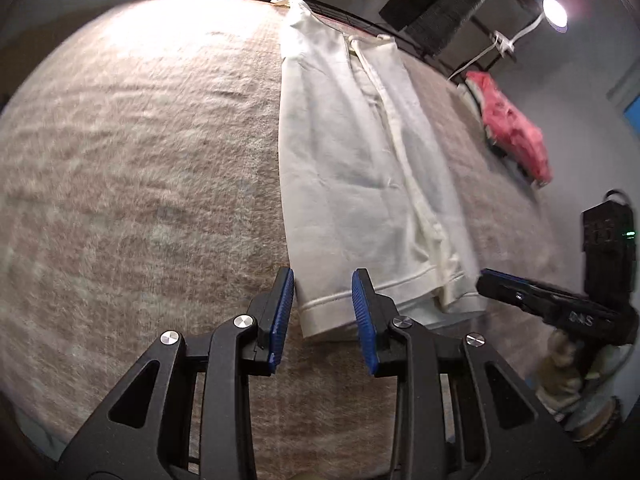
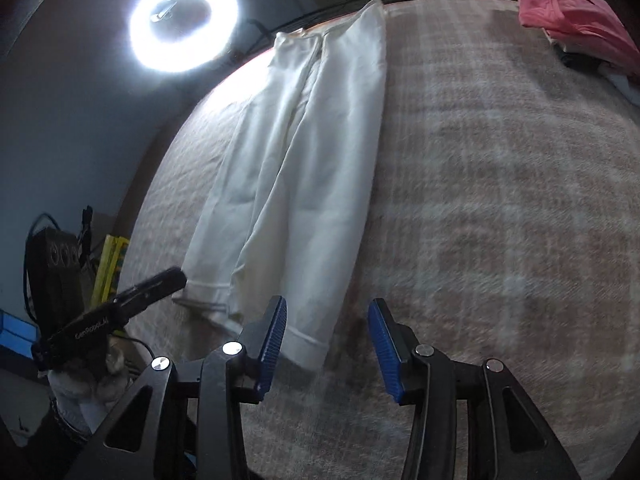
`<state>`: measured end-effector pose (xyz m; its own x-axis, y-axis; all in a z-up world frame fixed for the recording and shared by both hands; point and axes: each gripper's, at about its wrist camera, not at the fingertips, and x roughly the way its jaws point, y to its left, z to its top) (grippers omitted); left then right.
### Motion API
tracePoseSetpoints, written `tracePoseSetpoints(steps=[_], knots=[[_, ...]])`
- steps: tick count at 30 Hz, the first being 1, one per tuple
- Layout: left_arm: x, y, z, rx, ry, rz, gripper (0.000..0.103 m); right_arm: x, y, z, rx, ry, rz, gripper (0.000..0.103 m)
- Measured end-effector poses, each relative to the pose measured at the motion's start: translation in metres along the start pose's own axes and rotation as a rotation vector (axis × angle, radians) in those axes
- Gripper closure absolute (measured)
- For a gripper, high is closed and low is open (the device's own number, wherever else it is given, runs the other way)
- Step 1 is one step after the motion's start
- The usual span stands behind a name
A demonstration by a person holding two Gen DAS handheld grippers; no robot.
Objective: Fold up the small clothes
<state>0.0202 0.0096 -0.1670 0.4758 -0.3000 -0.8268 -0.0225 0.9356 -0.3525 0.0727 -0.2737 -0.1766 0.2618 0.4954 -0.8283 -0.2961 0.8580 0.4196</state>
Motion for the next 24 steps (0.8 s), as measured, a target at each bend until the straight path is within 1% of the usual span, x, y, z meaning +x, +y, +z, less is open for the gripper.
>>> tracePoseSetpoints(steps=[1,2,3,4,5,6,7,8,9,11,12,13,16,18,19,20,21,22,23,24], knots=[[0.004,-0.003,-0.001,0.018,0.005,0.014,0.073,0.002,0.002,-0.003,-0.012,0.0,-0.007,0.057],[0.009,-0.005,0.0,0.033,0.009,0.017,0.077,0.001,0.005,-0.006,-0.03,-0.012,-0.019,0.057],[0.01,-0.005,-0.002,0.041,0.006,0.019,0.095,0.001,0.006,-0.006,-0.045,-0.016,-0.029,0.057],[0.012,-0.005,-0.003,0.048,0.0,0.028,0.099,0.0,0.008,-0.006,-0.06,-0.02,-0.038,0.057],[0.012,-0.003,-0.003,0.045,-0.009,0.023,0.1,0.002,0.01,-0.008,-0.077,-0.021,-0.045,0.061],[0.011,0.0,-0.003,0.029,-0.011,0.01,0.1,0.002,0.011,-0.009,-0.094,-0.023,-0.052,0.073],[0.01,0.005,-0.003,0.003,-0.011,-0.006,0.101,0.004,0.012,-0.01,-0.106,-0.013,-0.04,0.082],[0.006,0.01,-0.003,-0.018,-0.018,-0.014,0.101,0.006,0.011,-0.011,-0.1,-0.001,-0.019,0.093],[0.002,0.015,-0.003,-0.034,-0.03,-0.027,0.101,0.007,0.01,-0.011,-0.097,-0.004,-0.015,0.099],[-0.005,0.025,-0.005,-0.072,-0.041,-0.066,0.101,0.005,0.008,-0.011,-0.097,-0.008,-0.007,0.101],[-0.006,0.03,-0.006,-0.093,-0.043,-0.092,0.101,0.002,0.004,-0.011,-0.08,-0.011,0.017,0.101],[-0.006,0.032,-0.008,-0.093,-0.039,-0.099,0.101,0.0,0.0,-0.012,-0.06,-0.017,0.04,0.102],[-0.003,0.03,-0.011,-0.064,-0.035,-0.091,0.101,0.0,-0.007,-0.011,-0.051,-0.015,0.046,0.102],[-0.005,0.029,-0.012,-0.055,-0.048,-0.085,0.101,0.004,-0.006,-0.013,-0.048,-0.01,0.047,0.102],[-0.007,0.026,-0.012,-0.043,-0.055,-0.062,0.1,0.003,-0.006,-0.013,-0.051,-0.012,0.049,0.102],[-0.007,0.023,-0.01,-0.037,-0.052,-0.037,0.09,0.001,-0.004,-0.013,-0.063,-0.018,0.042,0.102],[-0.006,0.022,-0.009,-0.033,-0.043,-0.034,0.072,-0.001,-0.002,-0.013,-0.076,-0.024,0.03,0.102],[-0.005,0.02,-0.007,-0.034,-0.042,-0.039,0.066,-0.001,-0.001,-0.012,-0.084,-0.026,0.024,0.102],[-0.004,0.019,-0.006,-0.036,-0.05,-0.035,0.063,0.002,0.003,-0.009,-0.085,-0.023,0.022,0.102],[-0.002,0.018,-0.004,-0.029,-0.049,-0.016,0.063,0.005,0.003,-0.009,-0.087,-0.018,0.016,0.102]])
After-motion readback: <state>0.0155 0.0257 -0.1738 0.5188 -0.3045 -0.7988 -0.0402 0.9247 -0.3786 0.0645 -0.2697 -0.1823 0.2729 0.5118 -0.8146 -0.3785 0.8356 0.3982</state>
